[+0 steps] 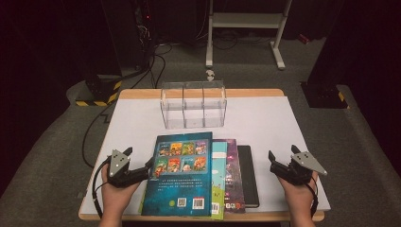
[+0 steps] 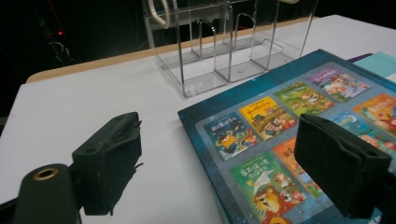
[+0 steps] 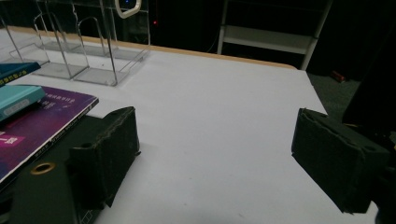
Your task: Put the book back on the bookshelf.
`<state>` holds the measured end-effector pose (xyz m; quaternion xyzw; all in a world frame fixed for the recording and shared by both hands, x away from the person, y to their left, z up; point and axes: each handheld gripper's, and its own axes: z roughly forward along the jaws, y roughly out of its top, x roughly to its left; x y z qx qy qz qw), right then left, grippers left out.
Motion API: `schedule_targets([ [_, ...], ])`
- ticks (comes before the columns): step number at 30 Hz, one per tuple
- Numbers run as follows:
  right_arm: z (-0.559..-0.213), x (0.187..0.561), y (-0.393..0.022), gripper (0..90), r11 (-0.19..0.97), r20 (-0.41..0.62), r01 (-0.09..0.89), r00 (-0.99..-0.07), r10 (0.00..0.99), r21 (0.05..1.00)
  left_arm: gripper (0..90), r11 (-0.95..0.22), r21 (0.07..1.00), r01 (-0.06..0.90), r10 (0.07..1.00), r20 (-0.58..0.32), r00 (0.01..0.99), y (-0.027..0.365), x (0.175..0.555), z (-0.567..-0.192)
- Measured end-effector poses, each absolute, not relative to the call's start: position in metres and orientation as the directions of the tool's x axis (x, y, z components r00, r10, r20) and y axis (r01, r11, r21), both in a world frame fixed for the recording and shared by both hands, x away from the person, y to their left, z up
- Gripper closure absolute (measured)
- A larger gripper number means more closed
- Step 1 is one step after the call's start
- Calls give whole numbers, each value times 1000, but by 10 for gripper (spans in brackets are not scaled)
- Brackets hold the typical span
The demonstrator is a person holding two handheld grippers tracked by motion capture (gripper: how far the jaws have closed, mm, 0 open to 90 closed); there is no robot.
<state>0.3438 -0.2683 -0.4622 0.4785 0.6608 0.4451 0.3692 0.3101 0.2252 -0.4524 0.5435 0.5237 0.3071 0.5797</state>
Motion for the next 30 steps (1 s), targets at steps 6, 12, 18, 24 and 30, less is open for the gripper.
schedule_targets([
  [6, -468, 349, -271, 135, 157, -66, 318, -280, 958, 935, 156, 243, 943, 228, 922, -297, 246, 230, 311, -455],
  [12, -470, 352, -273, 135, 152, -54, 338, -282, 958, 929, 158, 237, 941, 243, 925, -295, 241, 229, 313, -459],
  [18, -471, 352, -273, 135, 154, -54, 343, -285, 957, 927, 160, 231, 938, 259, 926, -294, 237, 230, 314, -461],
  [24, -471, 352, -272, 136, 151, -50, 335, -292, 955, 930, 164, 235, 933, 273, 925, -301, 234, 230, 315, -462],
  [30, -470, 352, -271, 138, 139, -27, 331, -321, 947, 933, 156, 249, 909, 334, 914, -334, 230, 230, 319, -467],
])
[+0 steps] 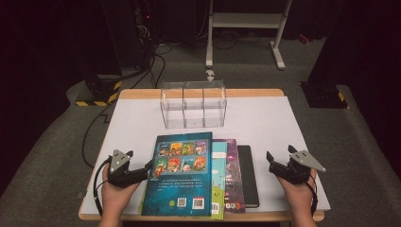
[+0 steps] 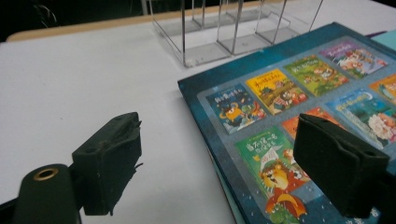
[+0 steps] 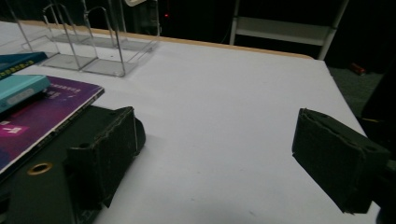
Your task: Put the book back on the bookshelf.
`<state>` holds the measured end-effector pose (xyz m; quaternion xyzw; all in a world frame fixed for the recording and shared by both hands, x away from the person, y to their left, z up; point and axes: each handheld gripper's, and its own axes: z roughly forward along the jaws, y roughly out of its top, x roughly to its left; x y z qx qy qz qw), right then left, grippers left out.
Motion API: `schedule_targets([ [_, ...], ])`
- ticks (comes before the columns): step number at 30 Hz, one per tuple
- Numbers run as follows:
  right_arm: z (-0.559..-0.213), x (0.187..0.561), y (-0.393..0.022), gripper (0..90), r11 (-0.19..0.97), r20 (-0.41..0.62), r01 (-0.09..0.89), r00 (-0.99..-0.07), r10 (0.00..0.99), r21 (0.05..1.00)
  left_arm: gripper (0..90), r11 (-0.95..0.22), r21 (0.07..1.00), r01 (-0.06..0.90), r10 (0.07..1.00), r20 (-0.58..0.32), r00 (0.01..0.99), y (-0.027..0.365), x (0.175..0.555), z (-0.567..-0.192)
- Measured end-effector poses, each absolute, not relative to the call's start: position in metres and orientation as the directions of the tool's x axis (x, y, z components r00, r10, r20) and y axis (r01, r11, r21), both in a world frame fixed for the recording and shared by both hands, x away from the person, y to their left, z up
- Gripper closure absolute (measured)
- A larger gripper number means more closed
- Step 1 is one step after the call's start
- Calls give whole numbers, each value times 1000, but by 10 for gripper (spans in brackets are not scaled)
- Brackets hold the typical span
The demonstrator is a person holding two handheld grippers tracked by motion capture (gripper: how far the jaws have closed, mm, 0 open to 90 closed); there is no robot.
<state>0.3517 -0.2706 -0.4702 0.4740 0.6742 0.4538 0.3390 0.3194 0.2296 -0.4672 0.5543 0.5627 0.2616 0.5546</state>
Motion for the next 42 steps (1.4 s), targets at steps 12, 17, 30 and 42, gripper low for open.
schedule_targets([
  [12, -467, 348, -252, 134, 142, -3, 315, -402, 916, 938, 158, 227, 882, 414, 904, -349, 248, 224, 323, -476],
  [17, -465, 346, -244, 133, 141, 7, 317, -423, 906, 938, 159, 226, 862, 454, 897, -366, 249, 221, 325, -481],
  [30, -461, 340, -212, 153, 199, -6, 328, -505, 863, 924, 158, 212, 805, 554, 876, -407, 257, 207, 329, -497],
  [42, -464, 338, -198, 146, 231, -16, 317, -559, 829, 920, 164, 249, 783, 570, 845, -463, 268, 202, 328, -497],
])
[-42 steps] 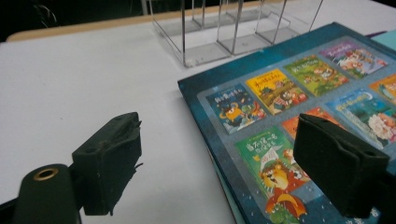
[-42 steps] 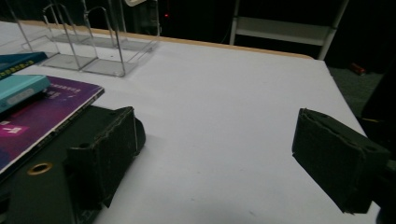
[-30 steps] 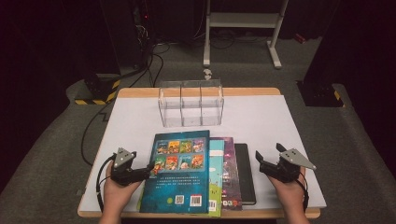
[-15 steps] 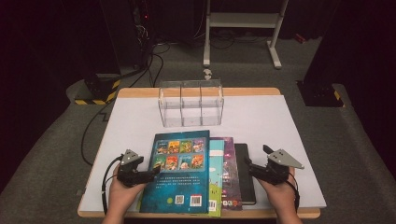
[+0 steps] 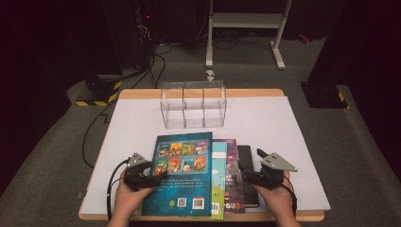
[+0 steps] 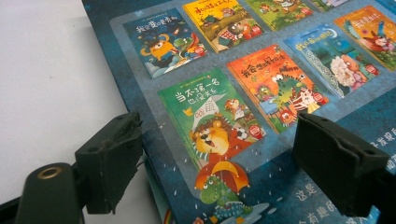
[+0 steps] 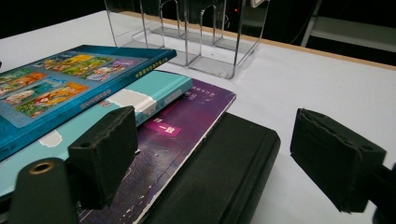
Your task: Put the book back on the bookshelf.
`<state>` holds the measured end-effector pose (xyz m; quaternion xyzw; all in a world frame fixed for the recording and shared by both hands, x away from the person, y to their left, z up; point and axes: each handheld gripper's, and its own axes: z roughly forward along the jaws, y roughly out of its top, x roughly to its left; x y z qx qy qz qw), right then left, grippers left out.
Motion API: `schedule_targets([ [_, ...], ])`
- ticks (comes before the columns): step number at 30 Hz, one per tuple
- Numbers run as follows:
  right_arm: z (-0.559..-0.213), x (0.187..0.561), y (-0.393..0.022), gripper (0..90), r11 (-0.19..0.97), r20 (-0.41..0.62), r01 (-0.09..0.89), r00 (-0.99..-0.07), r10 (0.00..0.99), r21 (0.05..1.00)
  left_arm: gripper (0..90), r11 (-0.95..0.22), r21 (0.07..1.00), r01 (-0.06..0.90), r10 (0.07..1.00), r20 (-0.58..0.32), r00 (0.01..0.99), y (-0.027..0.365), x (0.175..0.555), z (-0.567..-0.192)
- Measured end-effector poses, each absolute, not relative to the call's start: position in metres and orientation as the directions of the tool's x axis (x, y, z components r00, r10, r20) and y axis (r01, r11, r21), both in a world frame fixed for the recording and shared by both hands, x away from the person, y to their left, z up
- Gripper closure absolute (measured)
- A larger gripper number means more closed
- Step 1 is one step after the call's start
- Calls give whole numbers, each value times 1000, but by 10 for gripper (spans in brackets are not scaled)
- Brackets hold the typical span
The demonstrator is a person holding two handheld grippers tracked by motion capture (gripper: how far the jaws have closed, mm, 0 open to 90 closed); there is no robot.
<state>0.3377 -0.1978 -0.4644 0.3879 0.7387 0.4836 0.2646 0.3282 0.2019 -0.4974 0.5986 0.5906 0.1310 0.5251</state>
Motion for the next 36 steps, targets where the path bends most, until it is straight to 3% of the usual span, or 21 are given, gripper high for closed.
schedule_targets([
  [7, -466, 337, -194, 118, 250, -9, 340, -578, 816, 906, 167, 241, 782, 575, 846, -460, 271, 203, 328, -498],
  [36, -461, 332, -183, 141, 252, 24, 343, -633, 774, 905, 212, 179, 800, 572, 827, -438, 353, 178, 318, -491],
])
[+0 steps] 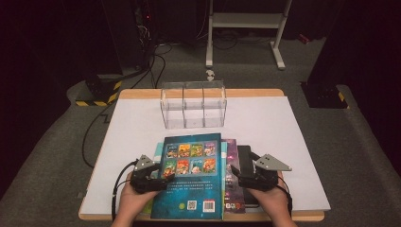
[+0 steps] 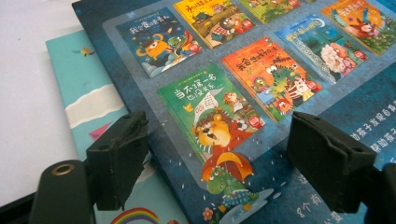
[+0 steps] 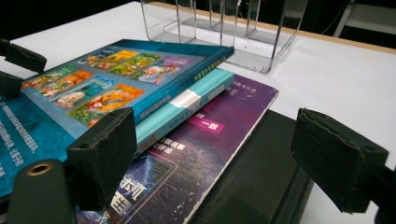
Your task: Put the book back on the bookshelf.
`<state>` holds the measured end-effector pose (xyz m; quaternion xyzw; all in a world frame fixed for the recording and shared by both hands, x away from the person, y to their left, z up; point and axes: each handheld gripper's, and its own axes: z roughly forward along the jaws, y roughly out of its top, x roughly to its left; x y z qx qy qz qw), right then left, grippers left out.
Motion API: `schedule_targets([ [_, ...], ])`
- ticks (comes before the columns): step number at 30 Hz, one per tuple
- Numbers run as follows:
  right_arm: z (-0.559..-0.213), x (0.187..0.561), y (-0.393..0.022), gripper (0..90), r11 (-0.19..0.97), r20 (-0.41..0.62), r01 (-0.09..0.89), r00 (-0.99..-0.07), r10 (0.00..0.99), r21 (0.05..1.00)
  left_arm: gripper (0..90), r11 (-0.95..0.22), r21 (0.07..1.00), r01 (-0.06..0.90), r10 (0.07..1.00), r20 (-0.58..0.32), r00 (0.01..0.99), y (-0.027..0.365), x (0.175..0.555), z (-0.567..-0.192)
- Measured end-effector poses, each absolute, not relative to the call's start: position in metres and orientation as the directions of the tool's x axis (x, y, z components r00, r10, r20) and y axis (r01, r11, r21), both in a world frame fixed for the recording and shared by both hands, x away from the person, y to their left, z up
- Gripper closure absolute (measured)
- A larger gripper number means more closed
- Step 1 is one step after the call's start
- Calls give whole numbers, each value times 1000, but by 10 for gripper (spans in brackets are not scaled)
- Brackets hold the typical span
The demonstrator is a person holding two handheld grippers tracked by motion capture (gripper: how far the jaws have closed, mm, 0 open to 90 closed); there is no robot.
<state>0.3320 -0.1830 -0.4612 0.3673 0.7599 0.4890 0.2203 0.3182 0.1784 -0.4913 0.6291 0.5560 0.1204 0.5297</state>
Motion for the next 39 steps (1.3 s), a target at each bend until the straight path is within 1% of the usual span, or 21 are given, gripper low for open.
schedule_targets([
  [8, -461, 328, -177, 98, 249, 35, 342, -647, 762, 906, 223, 159, 811, 563, 826, -422, 374, 171, 316, -490],
  [16, -463, 326, -173, 85, 251, 56, 363, -658, 751, 897, 227, 145, 813, 564, 818, -419, 394, 162, 315, -488],
  [19, -464, 326, -173, 86, 249, 65, 370, -660, 749, 895, 229, 141, 814, 563, 812, -420, 405, 159, 314, -487],
  [21, -465, 324, -174, 112, 244, 65, 366, -659, 750, 898, 232, 140, 814, 563, 810, -422, 408, 156, 314, -486],
  [24, -464, 323, -175, 118, 246, 61, 363, -658, 750, 899, 232, 132, 816, 563, 805, -420, 420, 152, 314, -486],
  [33, -467, 319, -181, 106, 241, 90, 408, -643, 761, 880, 232, 99, 826, 556, 799, -399, 450, 140, 315, -482],
  [34, -467, 318, -181, 106, 240, 89, 407, -641, 763, 881, 273, 121, 821, 558, 736, -451, 504, 138, 312, -480],
  [35, -467, 318, -183, 109, 235, 94, 412, -637, 765, 880, 370, 129, 813, 568, 712, -475, 518, 136, 311, -479],
  [36, -467, 317, -183, 109, 235, 93, 412, -636, 766, 880, 367, 122, 811, 572, 697, -480, 532, 132, 310, -478],
  [38, -466, 316, -185, 113, 234, 94, 415, -632, 769, 879, 357, 54, 858, 512, 732, -382, 564, 114, 304, -478],
  [39, -466, 315, -186, 113, 232, 93, 416, -628, 772, 879, 351, 43, 857, 513, 721, -382, 578, 108, 303, -477],
])
